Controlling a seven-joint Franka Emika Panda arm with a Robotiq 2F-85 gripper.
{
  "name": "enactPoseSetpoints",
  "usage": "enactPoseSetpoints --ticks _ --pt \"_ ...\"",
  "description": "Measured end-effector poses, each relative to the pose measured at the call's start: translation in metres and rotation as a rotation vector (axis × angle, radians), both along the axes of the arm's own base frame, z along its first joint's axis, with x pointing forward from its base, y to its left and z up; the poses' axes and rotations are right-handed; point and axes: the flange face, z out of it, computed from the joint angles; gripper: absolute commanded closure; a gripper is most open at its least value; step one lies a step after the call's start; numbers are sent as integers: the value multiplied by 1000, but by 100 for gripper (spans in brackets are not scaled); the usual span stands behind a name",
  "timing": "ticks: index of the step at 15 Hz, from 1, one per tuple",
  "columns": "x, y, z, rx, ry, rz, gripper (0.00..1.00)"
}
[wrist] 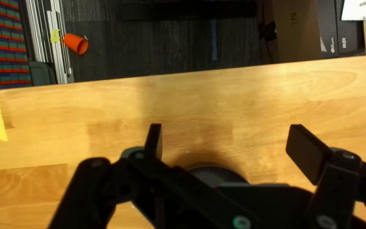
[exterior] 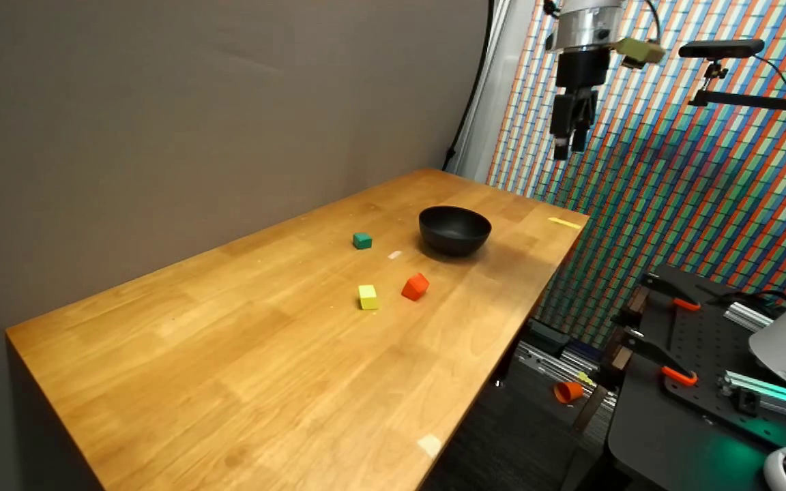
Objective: Put the orange and green blocks into the black bowl
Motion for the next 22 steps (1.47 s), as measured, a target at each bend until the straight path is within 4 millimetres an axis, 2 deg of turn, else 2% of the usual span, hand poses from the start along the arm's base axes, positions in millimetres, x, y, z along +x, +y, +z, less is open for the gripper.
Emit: enactPoseSetpoints --ticks 8,10,13,16,22 --pt "101 93 -120 40 150 171 0" --pt "121 115 -150 55 168 198 0" --pt "138 145 -187 73 188 232 0" --pt "148 163 -208 86 196 249 0" --pt "161 174 -227 136 217 218 0"
